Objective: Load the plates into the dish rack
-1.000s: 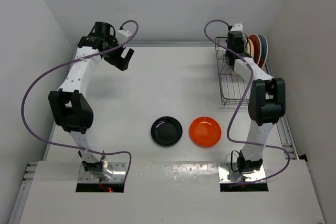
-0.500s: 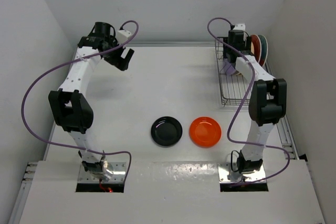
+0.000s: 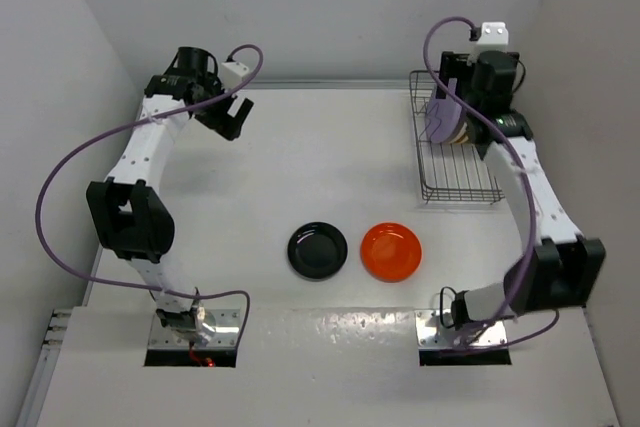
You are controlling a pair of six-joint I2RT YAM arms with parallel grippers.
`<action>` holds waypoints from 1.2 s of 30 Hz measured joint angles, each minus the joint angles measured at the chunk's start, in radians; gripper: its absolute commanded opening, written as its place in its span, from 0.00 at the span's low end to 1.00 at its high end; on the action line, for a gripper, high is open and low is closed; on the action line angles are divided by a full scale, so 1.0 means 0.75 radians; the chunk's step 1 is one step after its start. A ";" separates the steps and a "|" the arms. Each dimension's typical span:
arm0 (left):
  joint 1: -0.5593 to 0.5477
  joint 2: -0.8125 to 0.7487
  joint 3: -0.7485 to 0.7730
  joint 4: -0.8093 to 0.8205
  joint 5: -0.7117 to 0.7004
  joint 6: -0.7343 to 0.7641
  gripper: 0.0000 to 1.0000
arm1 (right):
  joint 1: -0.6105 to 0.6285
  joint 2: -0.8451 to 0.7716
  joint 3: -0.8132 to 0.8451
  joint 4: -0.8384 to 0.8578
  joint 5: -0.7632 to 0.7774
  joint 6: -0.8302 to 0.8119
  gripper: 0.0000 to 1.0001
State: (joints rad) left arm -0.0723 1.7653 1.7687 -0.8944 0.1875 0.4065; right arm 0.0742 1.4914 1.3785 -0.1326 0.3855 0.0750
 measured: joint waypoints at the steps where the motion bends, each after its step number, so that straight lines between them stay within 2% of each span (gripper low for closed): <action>1: -0.002 -0.024 -0.030 -0.002 -0.004 0.008 1.00 | -0.002 -0.086 -0.057 -0.014 -0.100 0.005 0.96; 3: -0.009 -0.079 -0.100 -0.003 -0.008 0.025 1.00 | -0.003 -0.227 -0.152 -0.039 -0.266 0.013 0.94; 7: -0.031 -0.181 -0.260 -0.013 -0.022 0.049 1.00 | 0.008 -0.474 -0.398 -0.114 -0.539 0.132 0.78; 11: -0.068 -0.218 -0.378 -0.021 -0.032 0.055 1.00 | 0.018 -0.669 -0.742 -0.157 -0.693 0.345 0.75; 15: -0.095 -0.249 -0.500 -0.012 -0.041 0.049 1.00 | 0.018 -0.909 -1.075 -0.287 -0.723 0.573 0.78; 19: -0.098 -0.331 -0.621 0.006 -0.069 0.036 1.00 | 0.019 -1.038 -1.230 -0.411 -0.701 0.777 0.78; 22: -0.098 -0.428 -0.714 0.018 -0.106 0.030 1.00 | 0.028 -1.073 -1.339 -0.467 -0.658 0.889 0.69; 29: -0.098 -0.584 -0.826 0.031 -0.153 0.014 1.00 | 0.061 -0.960 -1.525 -0.499 -0.610 1.047 0.66; 32: -0.098 -0.638 -0.843 0.030 -0.160 0.010 1.00 | 0.067 -0.945 -1.567 -0.372 -0.642 1.089 0.57; 35: -0.098 -0.665 -0.845 0.032 -0.161 0.009 1.00 | 0.071 -0.905 -1.626 -0.190 -0.698 1.143 0.38; 36: -0.098 -0.669 -0.845 0.035 -0.161 0.008 1.00 | 0.071 -0.885 -1.643 -0.133 -0.709 1.162 0.26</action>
State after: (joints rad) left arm -0.1455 1.2633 1.1347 -0.8684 0.0666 0.4126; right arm 0.1272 0.8276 0.1459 -0.2325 -0.1463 0.9463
